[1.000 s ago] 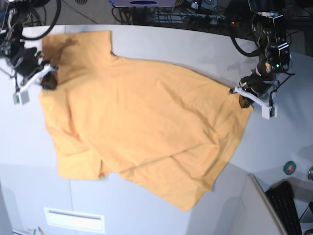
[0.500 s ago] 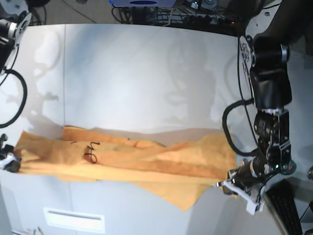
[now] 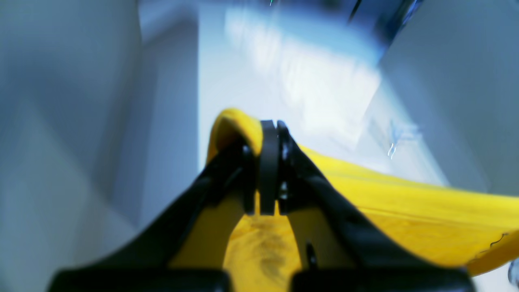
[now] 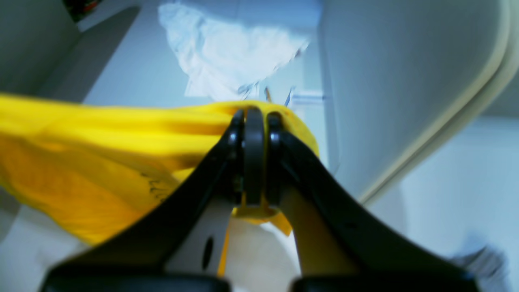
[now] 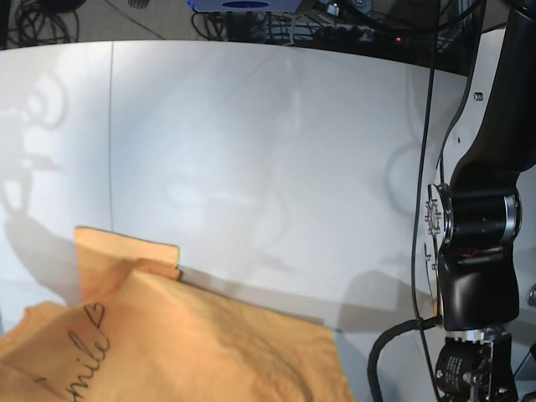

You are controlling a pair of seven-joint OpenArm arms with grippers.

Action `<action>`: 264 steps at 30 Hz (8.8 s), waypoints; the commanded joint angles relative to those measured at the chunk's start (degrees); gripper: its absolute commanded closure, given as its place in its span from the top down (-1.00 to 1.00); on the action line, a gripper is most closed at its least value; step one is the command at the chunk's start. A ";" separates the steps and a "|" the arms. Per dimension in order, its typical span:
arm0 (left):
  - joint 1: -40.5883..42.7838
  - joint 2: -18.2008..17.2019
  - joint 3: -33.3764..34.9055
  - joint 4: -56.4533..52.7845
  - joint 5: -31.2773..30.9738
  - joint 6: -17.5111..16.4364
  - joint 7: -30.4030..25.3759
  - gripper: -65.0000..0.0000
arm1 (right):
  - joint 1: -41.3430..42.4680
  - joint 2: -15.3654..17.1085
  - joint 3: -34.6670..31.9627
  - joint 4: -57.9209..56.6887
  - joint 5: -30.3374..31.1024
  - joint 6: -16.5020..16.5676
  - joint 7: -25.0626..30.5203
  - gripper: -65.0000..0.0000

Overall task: Layout the t-shirt on the table in an organized manner, then fold the t-shirt properly
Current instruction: 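Lift the shirt high with both grippers and swing it flat, then lower the shirt onto the table and pull its edge taut, then release the shirt edge and open both grippers, then regrasp the shirt edge with both grippers, then lift the shirt high with both grippers and swing it out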

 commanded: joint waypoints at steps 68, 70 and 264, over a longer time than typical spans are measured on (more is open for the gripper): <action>86.16 3.00 -25.33 40.62 0.94 0.40 -4.91 -1.00 | -63.07 -25.29 15.28 7.96 0.05 5.91 8.56 -1.00; 83.69 2.91 -25.16 40.27 0.94 0.40 -4.82 -1.00 | -61.04 -24.94 15.28 7.78 -0.04 5.82 8.38 -1.00; 57.32 4.14 -25.95 5.10 0.86 -5.14 -10.89 -1.00 | -28.69 -20.01 25.22 -40.66 0.40 4.50 15.94 -1.00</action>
